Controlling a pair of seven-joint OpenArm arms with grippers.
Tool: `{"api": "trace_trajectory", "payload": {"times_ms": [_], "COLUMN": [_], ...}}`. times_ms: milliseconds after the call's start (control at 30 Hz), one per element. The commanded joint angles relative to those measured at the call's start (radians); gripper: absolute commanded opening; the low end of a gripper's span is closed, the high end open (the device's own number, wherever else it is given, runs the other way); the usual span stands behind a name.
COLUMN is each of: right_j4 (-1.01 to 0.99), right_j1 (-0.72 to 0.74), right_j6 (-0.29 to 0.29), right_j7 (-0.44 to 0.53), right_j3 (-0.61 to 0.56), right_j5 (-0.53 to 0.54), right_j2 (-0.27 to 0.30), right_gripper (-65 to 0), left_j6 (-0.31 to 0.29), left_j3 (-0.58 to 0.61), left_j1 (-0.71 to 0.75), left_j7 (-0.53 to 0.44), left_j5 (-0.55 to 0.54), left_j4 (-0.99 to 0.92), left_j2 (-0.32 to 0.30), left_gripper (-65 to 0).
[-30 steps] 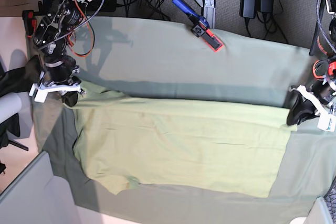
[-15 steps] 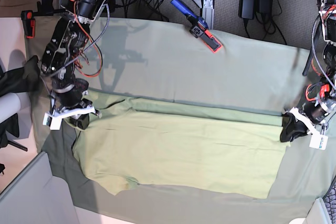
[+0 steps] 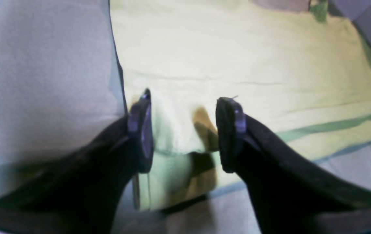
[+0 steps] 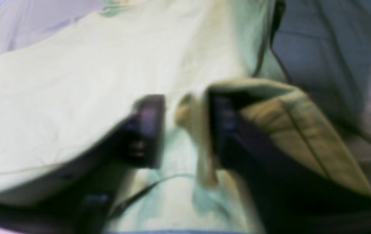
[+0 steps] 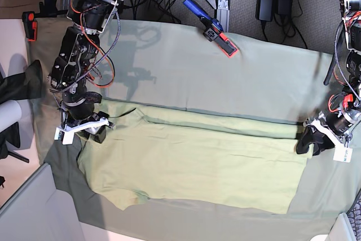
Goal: Fold the T-shirt properly
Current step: 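Lift the shirt edge with both grippers and fold it over the body, then release the folded edge and regrasp the shirt side with both grippers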
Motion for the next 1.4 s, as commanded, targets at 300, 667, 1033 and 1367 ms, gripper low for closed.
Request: {"api": "trace_trajectory", "payload": {"times_ms": [300, 667, 1033, 1367], "right_j4": [0.015, 0.016, 0.000, -0.129], "right_j1": [0.021, 0.016, -0.056, -0.056], "right_j6": [0.023, 0.022, -0.005, -0.003], "right_j7": [0.026, -0.063, -0.083, -0.064], "right_j3": [0.026, 0.286, 0.356, 0.287], "right_j5": [0.049, 0.213, 0.252, 0.270], "right_j2": [0.017, 0.037, 0.074, 0.069], "right_gripper": [-20.5, -20.5, -20.5, -20.5], "left_j6": [-0.009, -0.009, -0.009, -0.009], "left_j3": [-0.161, -0.224, -0.223, -0.223], "left_j1": [-0.024, -0.018, 0.037, 0.064], "left_j7": [0.212, 0.298, 0.301, 0.299], "left_j5": [-0.330, -0.396, -0.413, -0.426], "left_j4": [0.014, 0.014, 0.014, 0.014], "left_j2": [-0.018, -0.042, -0.041, -0.024], "left_gripper": [-29.0, -29.0, -29.0, -29.0]}}
